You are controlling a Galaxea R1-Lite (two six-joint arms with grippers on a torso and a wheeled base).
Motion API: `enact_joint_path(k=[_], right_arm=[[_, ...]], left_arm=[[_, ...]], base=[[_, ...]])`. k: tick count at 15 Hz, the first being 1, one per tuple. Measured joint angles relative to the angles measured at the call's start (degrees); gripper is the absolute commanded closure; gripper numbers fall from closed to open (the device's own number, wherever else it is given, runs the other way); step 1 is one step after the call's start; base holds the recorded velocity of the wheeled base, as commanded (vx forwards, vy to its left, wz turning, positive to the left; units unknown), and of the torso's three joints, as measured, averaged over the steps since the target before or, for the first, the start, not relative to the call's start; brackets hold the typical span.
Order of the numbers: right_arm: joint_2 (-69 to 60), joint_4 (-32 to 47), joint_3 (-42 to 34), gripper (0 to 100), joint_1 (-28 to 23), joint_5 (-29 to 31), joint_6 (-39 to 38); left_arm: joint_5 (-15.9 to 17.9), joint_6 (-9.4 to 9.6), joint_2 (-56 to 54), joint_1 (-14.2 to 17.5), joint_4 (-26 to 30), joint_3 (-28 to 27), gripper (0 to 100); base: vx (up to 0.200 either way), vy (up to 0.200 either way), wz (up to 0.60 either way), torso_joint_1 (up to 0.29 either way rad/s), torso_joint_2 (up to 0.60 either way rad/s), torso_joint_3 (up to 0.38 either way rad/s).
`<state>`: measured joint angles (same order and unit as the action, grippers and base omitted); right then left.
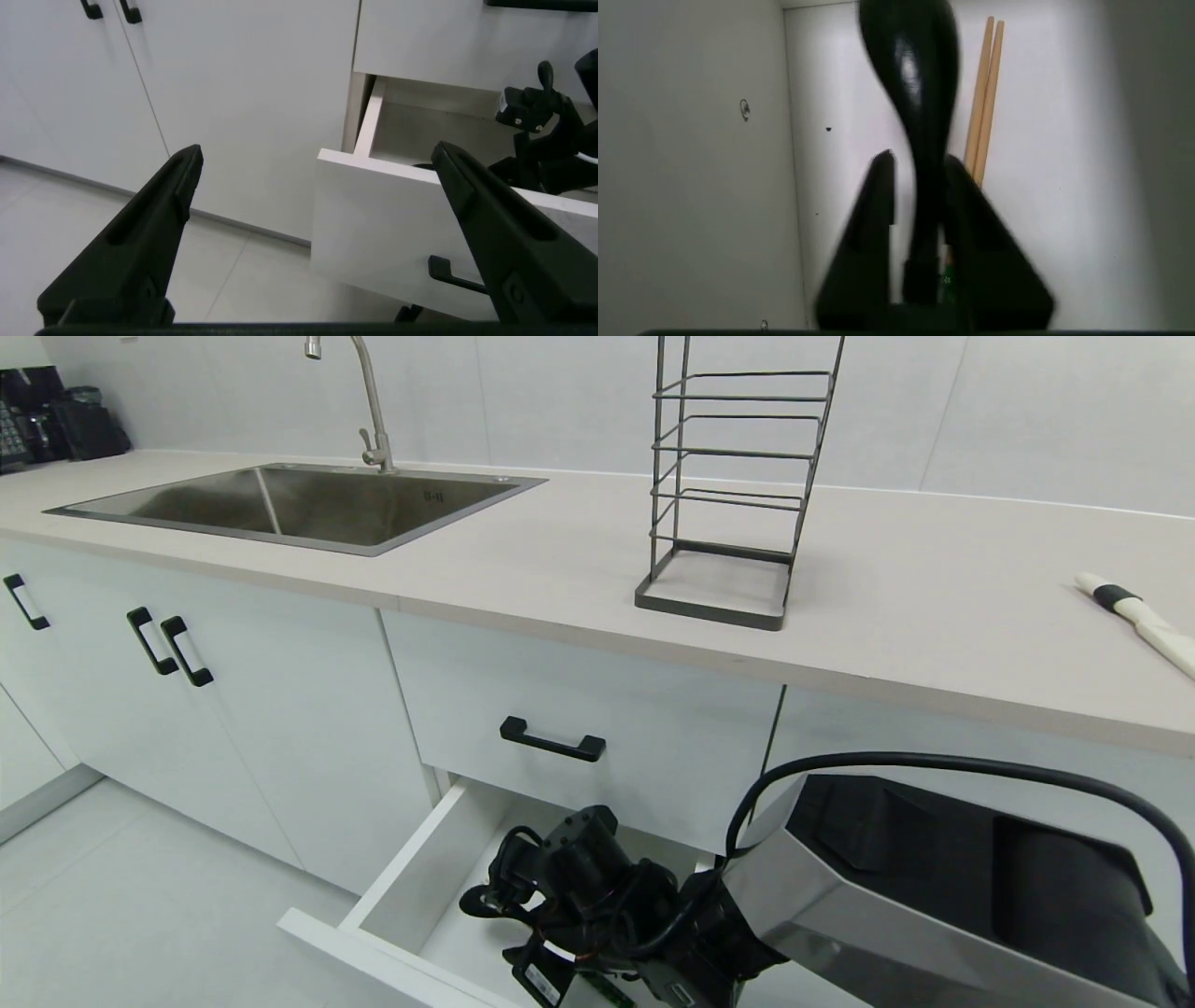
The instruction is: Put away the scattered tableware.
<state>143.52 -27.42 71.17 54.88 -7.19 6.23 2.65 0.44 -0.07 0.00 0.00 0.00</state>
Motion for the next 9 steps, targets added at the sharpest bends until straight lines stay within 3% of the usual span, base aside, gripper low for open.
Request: enact_joint_path(k=[9], right_arm=[[-0.39, -0.11, -0.28, 0, 0.0, 0.0, -0.02]], left_arm=[[-0.02, 0.0, 0.0, 0.0, 0.0, 0.0, 0]], base=[[0.0, 0.0, 0.0, 0.0, 0.0, 0.0]])
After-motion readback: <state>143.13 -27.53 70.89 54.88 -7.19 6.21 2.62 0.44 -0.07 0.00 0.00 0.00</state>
